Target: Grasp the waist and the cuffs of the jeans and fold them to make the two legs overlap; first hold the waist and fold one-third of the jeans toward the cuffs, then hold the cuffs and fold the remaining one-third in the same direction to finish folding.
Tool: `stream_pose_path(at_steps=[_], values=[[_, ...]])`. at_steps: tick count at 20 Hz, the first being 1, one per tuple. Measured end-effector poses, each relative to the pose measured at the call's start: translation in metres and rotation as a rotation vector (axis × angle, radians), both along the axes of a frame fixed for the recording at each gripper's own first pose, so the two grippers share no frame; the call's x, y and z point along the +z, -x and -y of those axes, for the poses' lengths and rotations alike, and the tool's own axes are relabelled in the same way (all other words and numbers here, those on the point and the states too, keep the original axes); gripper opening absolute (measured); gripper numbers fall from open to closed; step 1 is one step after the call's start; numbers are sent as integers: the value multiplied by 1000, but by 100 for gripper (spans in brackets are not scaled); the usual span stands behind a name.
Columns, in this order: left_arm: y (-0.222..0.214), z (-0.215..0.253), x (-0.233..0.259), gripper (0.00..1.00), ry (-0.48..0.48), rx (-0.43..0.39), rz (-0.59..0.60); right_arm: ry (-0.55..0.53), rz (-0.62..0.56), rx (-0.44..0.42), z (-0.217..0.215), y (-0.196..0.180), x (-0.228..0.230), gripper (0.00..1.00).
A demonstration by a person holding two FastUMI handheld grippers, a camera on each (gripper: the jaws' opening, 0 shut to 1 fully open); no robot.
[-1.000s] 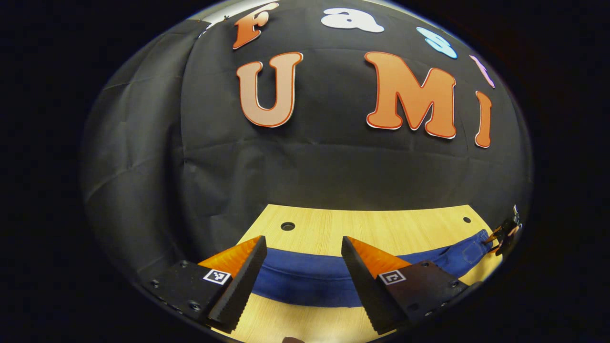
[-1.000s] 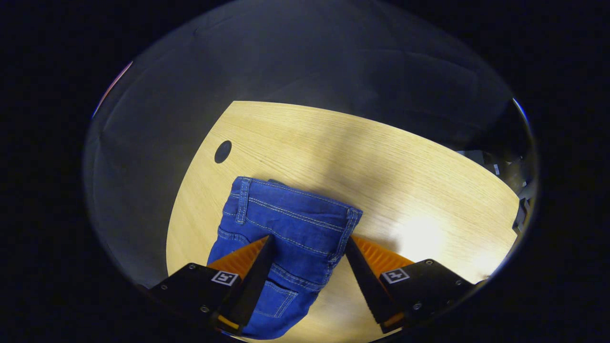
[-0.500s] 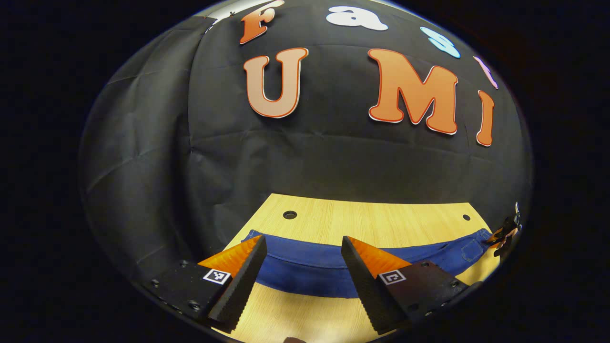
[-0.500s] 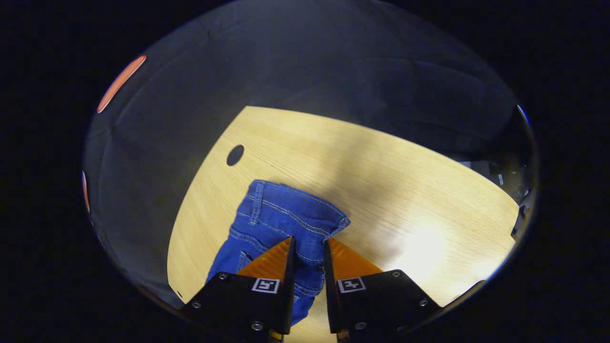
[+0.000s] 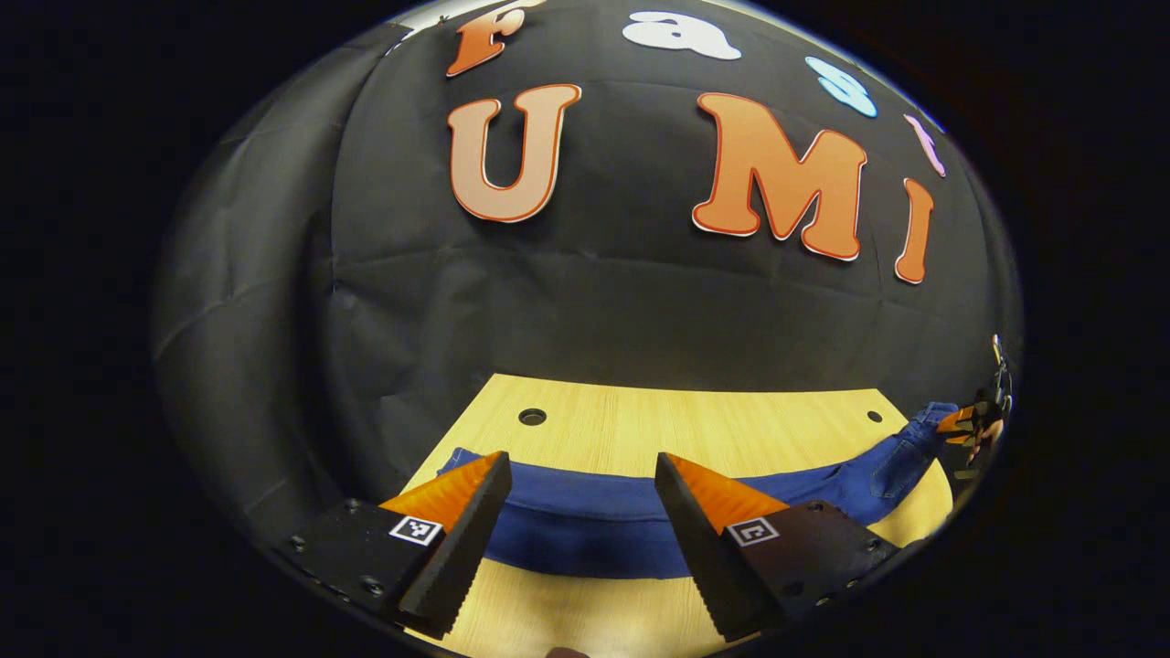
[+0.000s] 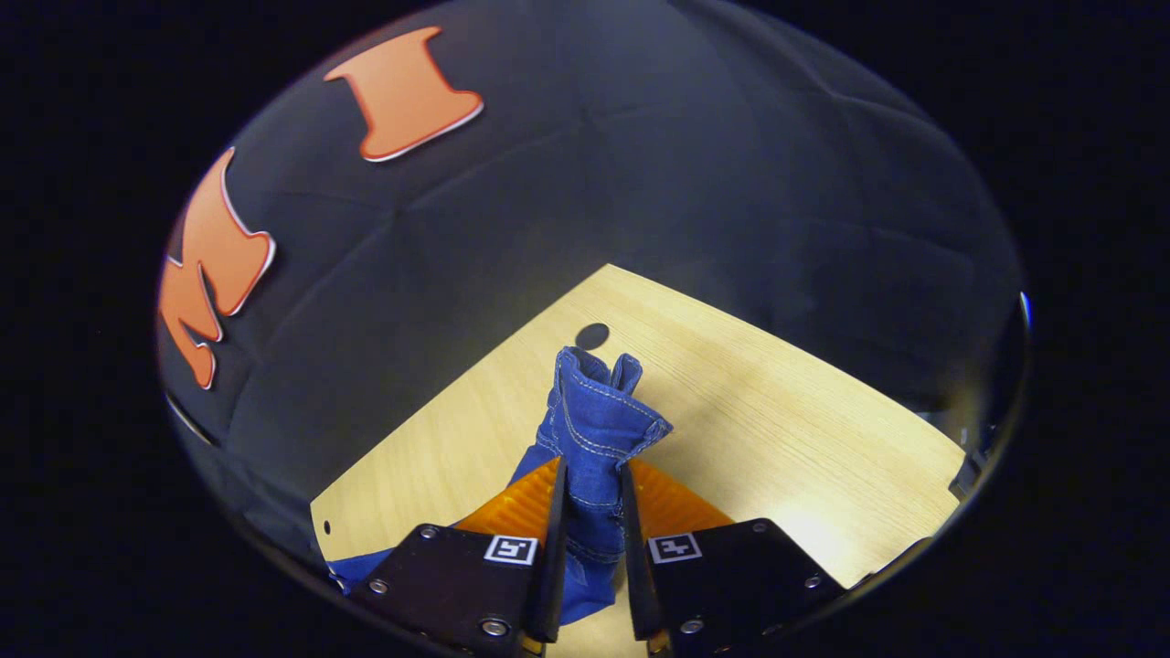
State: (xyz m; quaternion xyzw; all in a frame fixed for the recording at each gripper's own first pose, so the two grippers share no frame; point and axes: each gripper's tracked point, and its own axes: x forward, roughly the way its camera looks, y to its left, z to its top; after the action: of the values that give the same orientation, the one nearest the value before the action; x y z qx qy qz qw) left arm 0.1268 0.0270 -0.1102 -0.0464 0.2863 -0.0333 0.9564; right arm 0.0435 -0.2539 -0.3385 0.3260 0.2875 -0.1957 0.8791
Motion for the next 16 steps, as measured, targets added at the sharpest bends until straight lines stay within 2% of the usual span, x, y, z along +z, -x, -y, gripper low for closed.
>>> stream_pose_path(at_steps=[7,11,16], values=[[0,-24,-7,97,38,1,0,133,97,128,-27,3,40,30],[3,-50,-14,97,55,29,-7,178,143,220,-35,-1,41,30],[8,-93,-37,98,87,101,-55,166,194,379,-46,-11,36,30]])
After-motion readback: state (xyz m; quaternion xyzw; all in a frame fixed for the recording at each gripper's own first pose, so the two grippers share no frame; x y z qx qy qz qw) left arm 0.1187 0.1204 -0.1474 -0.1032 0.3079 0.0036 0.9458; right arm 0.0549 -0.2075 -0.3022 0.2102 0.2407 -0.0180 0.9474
